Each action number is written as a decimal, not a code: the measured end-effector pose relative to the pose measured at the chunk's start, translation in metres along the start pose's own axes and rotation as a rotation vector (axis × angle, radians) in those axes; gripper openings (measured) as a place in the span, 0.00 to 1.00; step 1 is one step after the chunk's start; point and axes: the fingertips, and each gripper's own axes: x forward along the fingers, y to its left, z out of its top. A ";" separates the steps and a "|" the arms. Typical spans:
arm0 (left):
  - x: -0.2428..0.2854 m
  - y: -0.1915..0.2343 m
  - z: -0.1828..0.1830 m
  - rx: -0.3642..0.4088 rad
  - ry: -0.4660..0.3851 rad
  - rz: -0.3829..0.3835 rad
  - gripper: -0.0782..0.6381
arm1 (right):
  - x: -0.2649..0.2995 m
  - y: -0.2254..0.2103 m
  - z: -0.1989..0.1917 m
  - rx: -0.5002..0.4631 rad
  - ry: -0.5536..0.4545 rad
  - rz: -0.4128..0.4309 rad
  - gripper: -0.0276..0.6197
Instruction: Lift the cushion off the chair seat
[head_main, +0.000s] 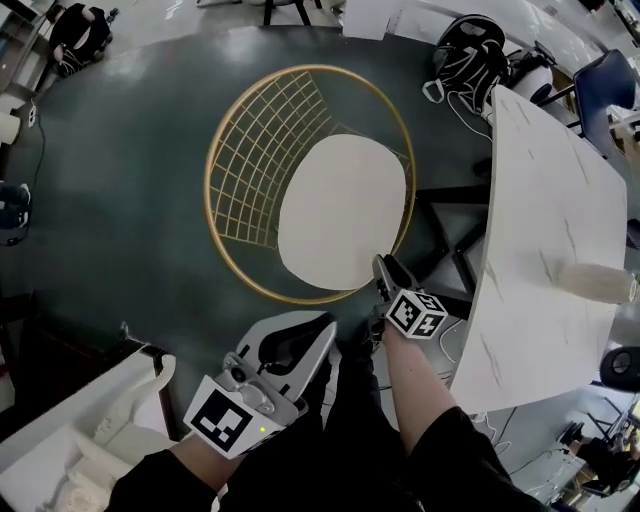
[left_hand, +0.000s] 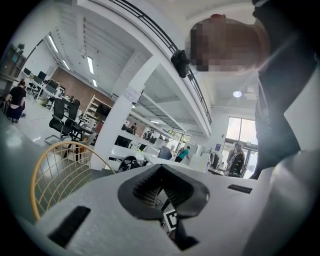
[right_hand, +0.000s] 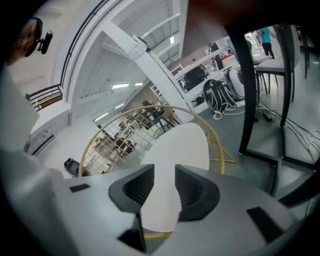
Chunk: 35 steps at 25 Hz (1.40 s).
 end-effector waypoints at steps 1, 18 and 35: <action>-0.001 0.002 -0.002 0.001 0.005 -0.002 0.13 | 0.004 -0.008 -0.005 0.019 0.002 -0.018 0.21; -0.012 0.014 -0.031 0.009 0.069 -0.001 0.13 | 0.044 -0.071 -0.039 0.190 0.084 -0.025 0.34; -0.026 -0.016 0.009 0.030 0.042 0.018 0.13 | 0.022 -0.009 -0.009 0.122 0.063 0.015 0.16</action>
